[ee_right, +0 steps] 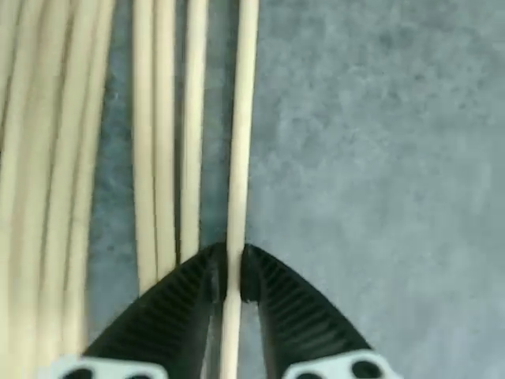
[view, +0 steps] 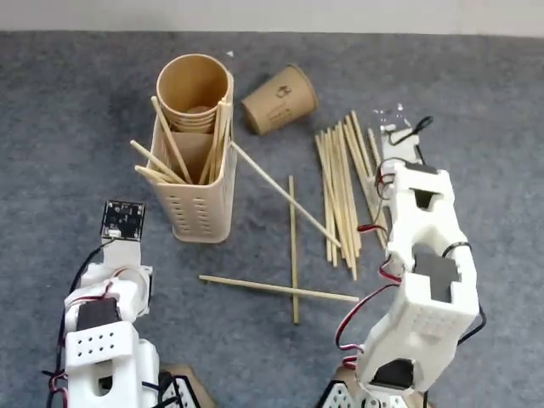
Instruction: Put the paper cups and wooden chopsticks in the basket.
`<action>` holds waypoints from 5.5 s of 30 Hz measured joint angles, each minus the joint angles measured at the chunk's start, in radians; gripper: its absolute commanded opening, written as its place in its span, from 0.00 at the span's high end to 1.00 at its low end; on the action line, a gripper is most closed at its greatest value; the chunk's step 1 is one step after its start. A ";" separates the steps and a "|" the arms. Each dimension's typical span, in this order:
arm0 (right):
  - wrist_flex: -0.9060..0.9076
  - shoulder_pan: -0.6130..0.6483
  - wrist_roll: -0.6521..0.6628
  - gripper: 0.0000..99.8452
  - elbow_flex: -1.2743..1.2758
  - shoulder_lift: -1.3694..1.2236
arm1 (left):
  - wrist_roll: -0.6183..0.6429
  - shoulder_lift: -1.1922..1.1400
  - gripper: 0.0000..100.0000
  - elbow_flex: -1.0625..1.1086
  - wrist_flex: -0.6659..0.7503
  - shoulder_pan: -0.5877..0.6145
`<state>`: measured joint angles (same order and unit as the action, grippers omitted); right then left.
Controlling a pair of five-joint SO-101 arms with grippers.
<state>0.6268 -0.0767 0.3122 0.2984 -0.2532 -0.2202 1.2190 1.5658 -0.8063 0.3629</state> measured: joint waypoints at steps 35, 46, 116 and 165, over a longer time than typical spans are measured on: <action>-1.160 0.787 -0.516 0.98 0.479 0.715 | 0.000 0.000 0.87 0.000 0.000 0.000; -1.151 0.746 -0.416 0.74 0.485 0.683 | 0.000 0.000 0.87 0.000 0.000 0.000; 0.170 0.031 0.227 1.00 -0.135 -0.192 | 0.000 0.000 0.87 0.012 0.000 0.000; -1.384 0.848 -0.308 1.00 0.491 0.643 | 0.000 0.000 0.87 0.012 0.000 0.000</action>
<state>-0.7572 0.7718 0.0038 0.7894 0.3897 -0.2202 1.2190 1.5781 -0.8063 0.3629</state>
